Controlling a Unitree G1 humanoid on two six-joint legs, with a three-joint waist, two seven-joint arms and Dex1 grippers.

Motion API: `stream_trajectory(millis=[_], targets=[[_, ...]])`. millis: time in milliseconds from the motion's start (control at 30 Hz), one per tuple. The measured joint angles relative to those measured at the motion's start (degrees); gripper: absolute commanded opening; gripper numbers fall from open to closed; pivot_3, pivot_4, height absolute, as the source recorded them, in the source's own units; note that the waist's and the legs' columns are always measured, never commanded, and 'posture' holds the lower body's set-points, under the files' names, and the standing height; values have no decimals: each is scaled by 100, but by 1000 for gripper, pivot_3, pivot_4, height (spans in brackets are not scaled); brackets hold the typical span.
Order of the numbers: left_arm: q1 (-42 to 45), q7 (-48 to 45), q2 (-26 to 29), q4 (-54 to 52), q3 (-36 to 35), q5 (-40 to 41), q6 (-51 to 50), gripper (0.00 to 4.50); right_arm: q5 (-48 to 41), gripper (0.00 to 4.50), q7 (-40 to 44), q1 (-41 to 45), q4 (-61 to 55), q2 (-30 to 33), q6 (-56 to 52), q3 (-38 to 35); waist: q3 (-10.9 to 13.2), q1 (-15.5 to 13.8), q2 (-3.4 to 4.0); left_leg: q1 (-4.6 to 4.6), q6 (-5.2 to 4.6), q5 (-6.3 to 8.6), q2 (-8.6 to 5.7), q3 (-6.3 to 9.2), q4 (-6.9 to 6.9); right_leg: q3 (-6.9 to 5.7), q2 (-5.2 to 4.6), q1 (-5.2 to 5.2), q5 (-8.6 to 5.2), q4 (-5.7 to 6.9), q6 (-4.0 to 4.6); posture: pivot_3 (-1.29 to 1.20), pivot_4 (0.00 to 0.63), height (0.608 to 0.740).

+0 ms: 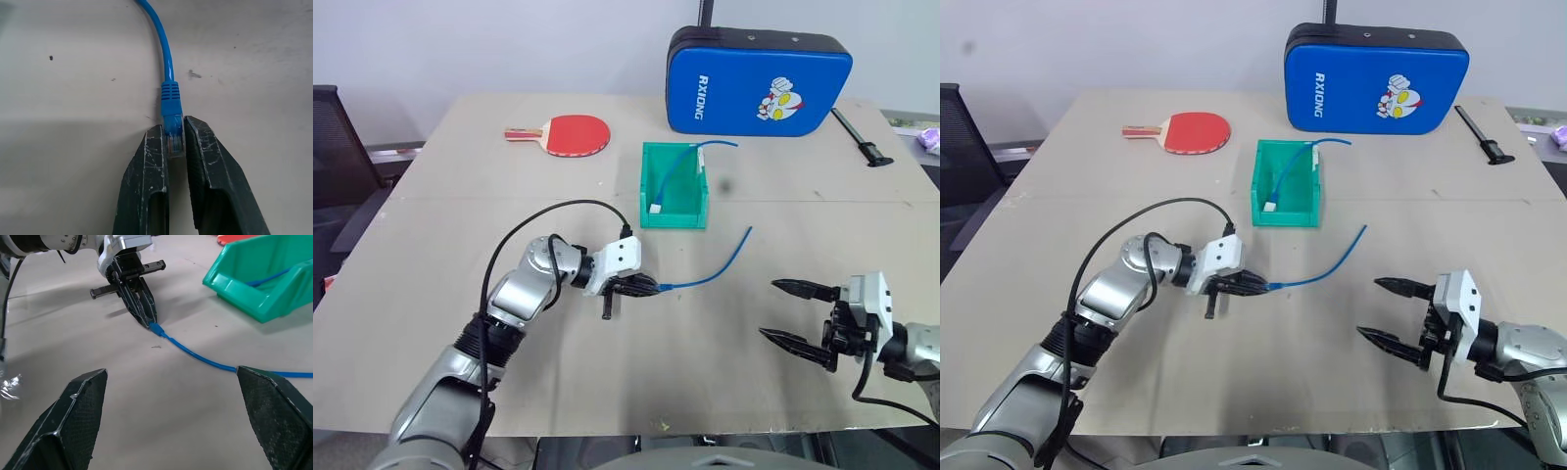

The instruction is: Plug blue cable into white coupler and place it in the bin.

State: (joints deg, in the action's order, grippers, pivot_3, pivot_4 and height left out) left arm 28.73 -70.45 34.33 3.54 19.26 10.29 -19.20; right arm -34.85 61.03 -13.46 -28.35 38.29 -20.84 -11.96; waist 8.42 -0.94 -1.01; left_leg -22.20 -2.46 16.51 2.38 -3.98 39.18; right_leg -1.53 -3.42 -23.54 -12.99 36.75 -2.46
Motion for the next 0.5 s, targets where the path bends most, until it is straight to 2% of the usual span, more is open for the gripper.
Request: stream_trajectory(millis=[133,200,333,500], targets=[[0,332,-520,-466,-551,806,-812,60,-597,4156,-618,-26,-521,-303,-787,451,1,4,-2,-13,0,0,4,13,7,-12,-5,-2,1,-1,-1,0,150,728],[-3,603,-805,-735,-891,1294,-1347,60,-814,4156,-929,59,-553,-646,-1021,690,0,13,-3,-13,0,0,4,16,10,-13,-5,-1,1,0,-1,0,150,728],[-129,992,-1120,-1298,-1233,2201,-2320,60,-1175,4156,-1560,645,-467,-1425,-1279,1080,1,46,-2,-3,0,0,1,14,7,-7,-3,-1,1,6,-1,0,150,728],[-212,1318,-1231,-1558,-1709,3060,-3049,60,-1912,4156,-2451,1599,-63,-2420,-1552,1104,2,27,-3,-1,1,-1,1,21,6,-12,1,-1,2,12,1,0,150,728]])
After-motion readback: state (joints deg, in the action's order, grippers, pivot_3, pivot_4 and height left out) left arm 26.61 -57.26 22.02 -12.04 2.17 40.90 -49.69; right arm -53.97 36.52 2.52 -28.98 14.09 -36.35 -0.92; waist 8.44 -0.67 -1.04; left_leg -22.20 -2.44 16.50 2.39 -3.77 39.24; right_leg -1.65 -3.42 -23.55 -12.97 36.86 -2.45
